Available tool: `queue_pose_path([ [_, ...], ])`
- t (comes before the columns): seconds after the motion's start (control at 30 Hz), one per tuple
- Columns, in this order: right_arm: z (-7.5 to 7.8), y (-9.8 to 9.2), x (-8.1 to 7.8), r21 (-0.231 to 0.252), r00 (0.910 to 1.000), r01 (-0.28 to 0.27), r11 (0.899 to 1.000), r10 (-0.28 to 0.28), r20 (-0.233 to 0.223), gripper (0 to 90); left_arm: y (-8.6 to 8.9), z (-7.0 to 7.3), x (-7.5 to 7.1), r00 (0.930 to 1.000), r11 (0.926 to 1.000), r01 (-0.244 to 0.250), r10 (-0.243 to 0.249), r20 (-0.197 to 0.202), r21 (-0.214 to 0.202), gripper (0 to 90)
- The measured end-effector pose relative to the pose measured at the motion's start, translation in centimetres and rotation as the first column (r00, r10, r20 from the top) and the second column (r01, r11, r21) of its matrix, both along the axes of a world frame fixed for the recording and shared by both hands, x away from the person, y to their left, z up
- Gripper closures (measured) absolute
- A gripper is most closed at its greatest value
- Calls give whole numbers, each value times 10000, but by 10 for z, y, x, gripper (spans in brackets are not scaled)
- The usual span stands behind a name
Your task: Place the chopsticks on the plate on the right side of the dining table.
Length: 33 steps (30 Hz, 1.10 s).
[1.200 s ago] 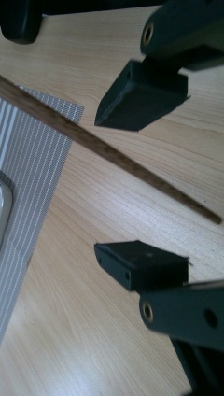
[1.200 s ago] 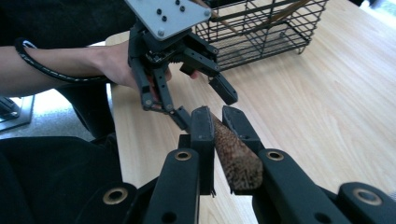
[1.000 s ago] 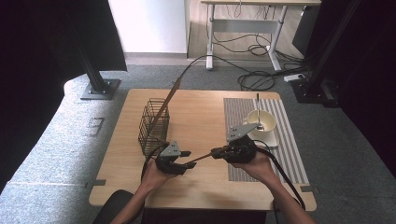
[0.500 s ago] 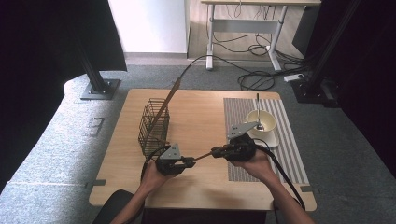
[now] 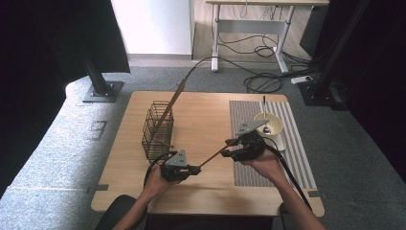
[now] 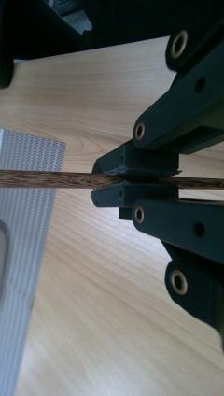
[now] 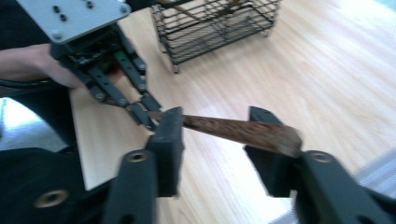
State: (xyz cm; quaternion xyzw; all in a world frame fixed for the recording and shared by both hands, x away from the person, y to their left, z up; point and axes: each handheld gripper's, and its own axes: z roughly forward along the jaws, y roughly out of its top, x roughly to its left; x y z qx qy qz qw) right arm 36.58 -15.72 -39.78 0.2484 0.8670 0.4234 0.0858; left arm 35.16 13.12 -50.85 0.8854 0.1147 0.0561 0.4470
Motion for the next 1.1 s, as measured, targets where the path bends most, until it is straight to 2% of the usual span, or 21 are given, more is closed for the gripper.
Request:
queue_pose_path([
  [0.03, 0, 0, 0, 0, 10000, 0, 10000, 0, 0, 434, 0, -1, 1, 10000, 10000, -21, 21, -74, 59, 857],
  [0.13, 10, -7, -1, -149, 9984, 413, 9990, -406, 401, 302, 0, -2, 3, 9991, 9997, -152, 159, -387, 179, 857],
  [0.2, 12, -8, -2, -177, 9979, 453, 9988, -444, 480, 284, 0, -3, 5, 9981, 9993, -210, 227, -566, 310, 857],
  [0.33, 19, -5, -6, -198, 9980, 320, 9993, -308, 551, 221, -1, -5, 6, 9960, 9979, -274, 322, -830, 583, 857],
  [0.4, 21, 3, -8, -231, 9982, 67, 9997, -53, 596, 188, -3, -7, 7, 9946, 9971, -308, 374, -969, 695, 856],
  [0.5, 20, 9, -9, -237, 9981, -146, 9996, 160, 587, 178, -3, -7, 7, 9942, 9965, -315, 392, -1002, 772, 856],
  [0.6, 12, 24, -10, -408, 9975, -500, 9979, 520, 480, 169, -4, -8, 7, 9941, 9960, -270, 356, -1022, 846, 855],
  [0.73, 2, 34, -9, -699, 9966, -699, 9951, 727, 384, 170, -4, -8, 6, 9942, 9963, -261, 345, -1019, 823, 854],
  [0.83, -8, 41, -8, -997, 9957, -858, 9913, 888, 260, 170, -2, -7, 7, 9937, 9979, -236, 300, -1082, 604, 853],
  [0.97, -20, 40, -5, -1018, 9966, -822, 9914, 827, 9, 178, 1, -5, 7, 9936, 9986, -291, 338, -1078, 448, 853],
  [1.1, -36, 26, 2, -783, 9984, -451, 9959, 423, -368, 199, 5, -2, 8, 9936, 9993, -365, 358, -1073, -41, 851],
])
